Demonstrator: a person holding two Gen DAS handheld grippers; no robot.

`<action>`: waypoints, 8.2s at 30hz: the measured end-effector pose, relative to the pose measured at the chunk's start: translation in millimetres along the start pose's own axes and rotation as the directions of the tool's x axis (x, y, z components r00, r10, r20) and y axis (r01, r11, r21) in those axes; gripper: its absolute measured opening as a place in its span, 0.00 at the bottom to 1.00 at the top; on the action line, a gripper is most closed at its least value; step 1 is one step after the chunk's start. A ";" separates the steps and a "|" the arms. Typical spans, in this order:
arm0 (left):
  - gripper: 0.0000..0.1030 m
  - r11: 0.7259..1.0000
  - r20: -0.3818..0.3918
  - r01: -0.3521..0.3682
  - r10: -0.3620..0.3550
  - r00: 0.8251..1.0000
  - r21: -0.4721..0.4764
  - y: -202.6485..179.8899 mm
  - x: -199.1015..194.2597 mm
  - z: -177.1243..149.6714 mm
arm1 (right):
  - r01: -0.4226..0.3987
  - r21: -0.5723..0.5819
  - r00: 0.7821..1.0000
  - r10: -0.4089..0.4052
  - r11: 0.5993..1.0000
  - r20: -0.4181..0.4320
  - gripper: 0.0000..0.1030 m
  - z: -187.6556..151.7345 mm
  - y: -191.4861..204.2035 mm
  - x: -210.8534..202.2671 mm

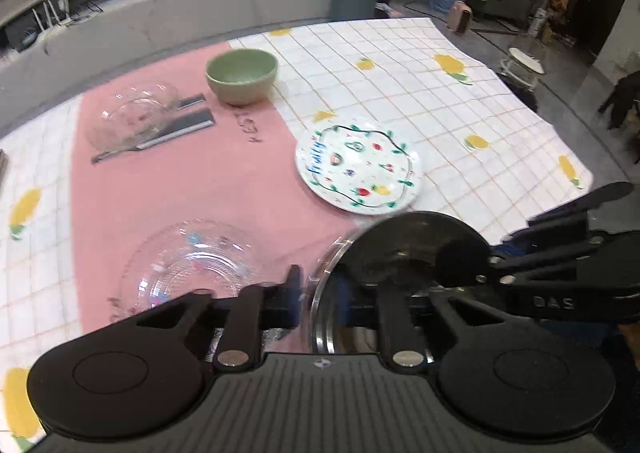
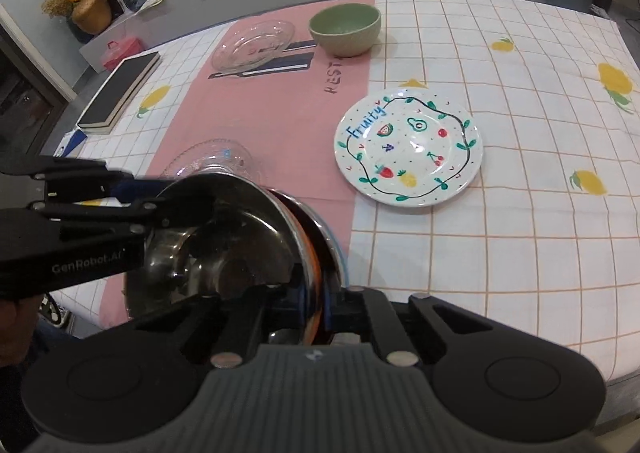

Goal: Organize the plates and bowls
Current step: 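Lower the orange bowl into the steel bowl with both tools, then open both tools and lift them away from the nested bowls, then move both tools to the pale green bowl and close them on its rim, then lift the green bowl with both tools and carry it over the steel bowl, then lower the green bowl into the orange bowl inside the steel bowl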

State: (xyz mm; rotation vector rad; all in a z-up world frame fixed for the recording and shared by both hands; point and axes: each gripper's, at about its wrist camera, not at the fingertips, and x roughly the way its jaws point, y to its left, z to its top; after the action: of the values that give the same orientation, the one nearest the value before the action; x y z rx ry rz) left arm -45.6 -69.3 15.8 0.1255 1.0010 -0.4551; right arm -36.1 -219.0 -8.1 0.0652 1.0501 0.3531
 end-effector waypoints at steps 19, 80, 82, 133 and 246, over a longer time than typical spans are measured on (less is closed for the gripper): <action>0.06 0.998 -0.032 -0.035 0.037 0.999 0.049 -3.4 11.7 -2.4 | 0.130 -0.091 0.991 -0.126 0.987 0.052 0.07 3.0 6.9 -2.0; 0.48 0.929 0.077 -0.098 0.133 0.988 -0.356 100.1 53.3 82.7 | -0.035 0.128 0.982 0.011 0.991 0.189 0.47 148.2 1.2 -17.5; 0.48 0.925 0.077 -0.101 0.138 0.987 -0.366 103.9 58.0 86.3 | -0.041 0.153 0.985 0.014 0.987 0.172 0.51 161.4 -3.0 -6.7; 0.55 0.848 0.106 -0.071 0.148 0.983 -0.525 149.9 172.5 146.2 | 0.028 0.459 0.986 -0.101 0.888 0.135 0.35 233.0 -81.2 182.3; 0.30 0.877 -0.022 -0.074 0.072 0.997 -0.476 -4.5 -21.7 -30.9 | -0.033 0.199 0.999 0.032 0.979 0.007 0.08 -5.1 6.2 1.7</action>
State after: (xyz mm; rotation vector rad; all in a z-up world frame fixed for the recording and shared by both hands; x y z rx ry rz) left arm -81.7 -57.2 17.6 -0.2803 1.0820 -0.1278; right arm -41.3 -213.2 -10.7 0.2631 1.0797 0.2760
